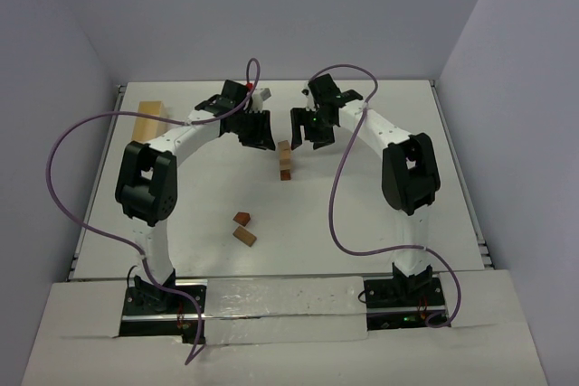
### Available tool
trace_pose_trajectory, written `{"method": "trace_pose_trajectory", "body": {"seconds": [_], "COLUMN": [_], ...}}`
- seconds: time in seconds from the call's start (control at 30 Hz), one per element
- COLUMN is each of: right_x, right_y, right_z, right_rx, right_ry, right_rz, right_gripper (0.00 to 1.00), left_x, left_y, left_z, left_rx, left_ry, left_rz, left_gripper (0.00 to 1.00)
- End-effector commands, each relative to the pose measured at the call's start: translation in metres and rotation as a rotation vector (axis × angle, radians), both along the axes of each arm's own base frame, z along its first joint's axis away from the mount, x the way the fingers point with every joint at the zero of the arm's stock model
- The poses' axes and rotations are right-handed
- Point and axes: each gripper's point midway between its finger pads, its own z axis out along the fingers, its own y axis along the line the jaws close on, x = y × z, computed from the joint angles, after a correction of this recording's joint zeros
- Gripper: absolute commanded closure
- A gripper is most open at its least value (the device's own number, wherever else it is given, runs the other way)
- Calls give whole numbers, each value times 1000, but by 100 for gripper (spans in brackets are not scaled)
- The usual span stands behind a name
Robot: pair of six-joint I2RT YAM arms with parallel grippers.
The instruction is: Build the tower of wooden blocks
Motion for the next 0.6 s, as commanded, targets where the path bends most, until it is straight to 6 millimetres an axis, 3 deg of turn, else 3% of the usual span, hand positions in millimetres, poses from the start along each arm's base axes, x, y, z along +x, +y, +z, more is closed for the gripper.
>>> {"method": "trace_pose_trajectory", "body": {"seconds": [0.0, 0.57], "right_x": [2, -1], "right_y": [10, 9], "right_z": [8, 13], "right_rx": [14, 20], "right_ry": [-29, -35], "right_rz": [25, 26], "right_gripper": [22, 22], "left_x": [10, 11], "left_y": [-9, -11], "left_z": [13, 11], "left_rx": [-30, -29], "left_ry": [-37, -36], "left_rz": [-18, -21], "left_gripper": [56, 56]}}
